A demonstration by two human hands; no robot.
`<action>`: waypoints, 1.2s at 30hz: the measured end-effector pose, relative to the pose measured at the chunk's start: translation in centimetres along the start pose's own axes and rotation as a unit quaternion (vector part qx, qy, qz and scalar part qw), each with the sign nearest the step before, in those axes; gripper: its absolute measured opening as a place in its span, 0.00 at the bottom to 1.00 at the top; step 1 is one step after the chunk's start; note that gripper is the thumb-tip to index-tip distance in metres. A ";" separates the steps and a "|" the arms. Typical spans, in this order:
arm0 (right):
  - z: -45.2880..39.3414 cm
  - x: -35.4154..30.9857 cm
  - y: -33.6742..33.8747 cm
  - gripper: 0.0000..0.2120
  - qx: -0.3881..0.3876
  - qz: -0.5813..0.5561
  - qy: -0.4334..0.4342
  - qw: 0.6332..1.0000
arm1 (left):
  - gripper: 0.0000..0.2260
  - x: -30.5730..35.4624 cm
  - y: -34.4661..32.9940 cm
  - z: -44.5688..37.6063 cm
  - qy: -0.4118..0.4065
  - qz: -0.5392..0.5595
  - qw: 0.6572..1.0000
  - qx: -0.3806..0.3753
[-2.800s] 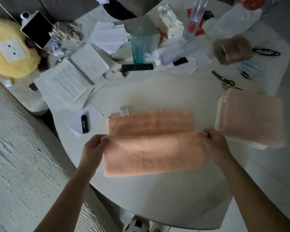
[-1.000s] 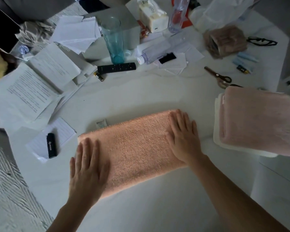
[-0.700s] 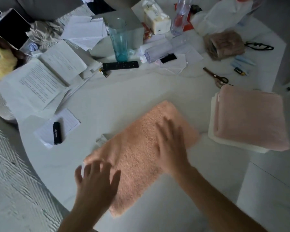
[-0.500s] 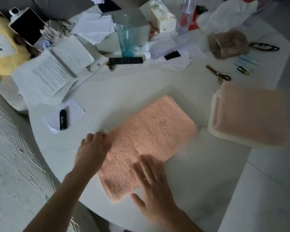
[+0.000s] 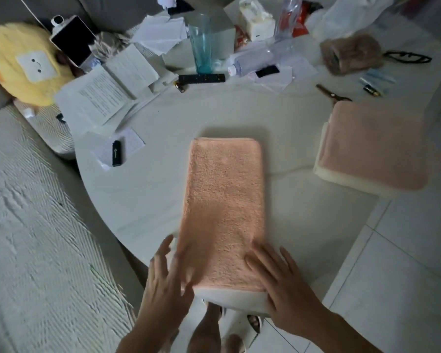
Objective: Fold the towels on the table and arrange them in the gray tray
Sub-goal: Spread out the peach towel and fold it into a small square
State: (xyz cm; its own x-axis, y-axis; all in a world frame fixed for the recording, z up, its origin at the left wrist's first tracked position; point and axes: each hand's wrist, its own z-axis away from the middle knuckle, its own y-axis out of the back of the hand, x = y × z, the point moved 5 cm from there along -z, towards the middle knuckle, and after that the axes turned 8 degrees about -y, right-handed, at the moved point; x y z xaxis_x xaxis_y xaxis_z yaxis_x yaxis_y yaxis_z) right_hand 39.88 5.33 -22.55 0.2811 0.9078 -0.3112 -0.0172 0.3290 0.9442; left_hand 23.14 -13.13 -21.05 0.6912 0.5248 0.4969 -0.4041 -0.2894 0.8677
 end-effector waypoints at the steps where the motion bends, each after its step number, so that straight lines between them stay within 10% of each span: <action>1: -0.2 0.1 0.1 0.35 0.005 -0.009 0.008 1.000 | 0.39 0.4 -0.1 -0.2 -0.045 -0.018 0.999 -0.019; 6: -0.3 0.3 0.9 0.20 0.042 -0.045 0.039 0.997 | 0.41 0.9 -1.9 1.6 -0.158 -0.152 0.965 -0.141; 10: 2.4 -0.5 -0.7 0.20 0.044 -0.019 0.092 0.995 | 0.22 0.7 -1.7 3.3 -0.177 -0.130 0.974 -0.049; 19: 2.5 -1.6 3.3 0.07 0.098 -0.114 0.037 0.988 | 0.16 0.8 3.2 2.3 -0.213 0.034 0.974 0.062; 25: 1.0 -0.5 7.7 0.05 0.092 -0.357 -0.138 0.919 | 0.11 1.0 7.2 -0.9 -0.021 0.218 0.974 0.059; 36: -16.4 7.7 5.4 0.12 0.128 -0.373 -0.458 0.797 | 0.16 -2.5 2.8 -19.5 0.199 0.276 0.938 0.065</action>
State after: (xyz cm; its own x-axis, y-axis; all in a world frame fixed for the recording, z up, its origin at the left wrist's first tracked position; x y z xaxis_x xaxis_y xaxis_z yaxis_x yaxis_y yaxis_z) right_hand 26.23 18.40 -21.62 0.7050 -0.1248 -0.6982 0.6464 0.5182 0.5600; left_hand 8.58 0.28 -20.08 0.1098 0.5165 0.8492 -0.5406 -0.6859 0.4871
